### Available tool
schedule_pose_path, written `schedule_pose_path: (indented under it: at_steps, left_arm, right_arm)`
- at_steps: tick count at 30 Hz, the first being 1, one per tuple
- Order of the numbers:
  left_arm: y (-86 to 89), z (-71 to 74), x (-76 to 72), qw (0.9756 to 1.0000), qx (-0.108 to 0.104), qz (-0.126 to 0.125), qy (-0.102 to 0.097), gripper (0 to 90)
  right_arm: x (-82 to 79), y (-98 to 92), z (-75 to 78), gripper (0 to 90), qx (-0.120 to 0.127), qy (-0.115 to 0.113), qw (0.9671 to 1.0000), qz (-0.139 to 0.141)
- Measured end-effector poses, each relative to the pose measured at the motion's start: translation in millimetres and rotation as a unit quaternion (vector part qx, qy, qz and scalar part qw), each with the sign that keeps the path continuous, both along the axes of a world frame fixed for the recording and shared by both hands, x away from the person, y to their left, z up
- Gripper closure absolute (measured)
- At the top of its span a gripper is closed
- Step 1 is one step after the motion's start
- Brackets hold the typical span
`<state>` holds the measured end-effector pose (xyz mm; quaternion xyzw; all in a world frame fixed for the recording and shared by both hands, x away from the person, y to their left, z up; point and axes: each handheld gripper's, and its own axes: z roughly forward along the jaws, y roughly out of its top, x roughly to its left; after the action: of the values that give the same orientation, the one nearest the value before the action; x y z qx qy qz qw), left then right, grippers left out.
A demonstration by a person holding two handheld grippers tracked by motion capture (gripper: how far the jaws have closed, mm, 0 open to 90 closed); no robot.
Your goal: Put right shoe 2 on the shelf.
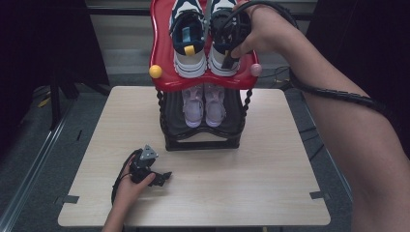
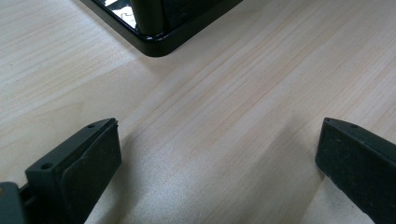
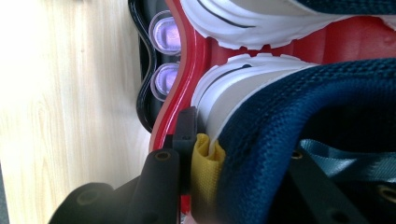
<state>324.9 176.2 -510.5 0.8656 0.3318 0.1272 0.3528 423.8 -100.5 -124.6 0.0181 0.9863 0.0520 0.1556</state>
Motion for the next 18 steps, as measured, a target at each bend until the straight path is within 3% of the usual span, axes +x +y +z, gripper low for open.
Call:
schedule_pose_path:
  at_steps: [18]
  left_arm:
    - [0.0, 0.2, -0.1, 1.0000, 0.001, 0.001, 0.000, 0.0]
  right_arm:
    - [3.2, -1.5, -0.9, 69.9, -0.004, 0.005, 0.9999, 0.011]
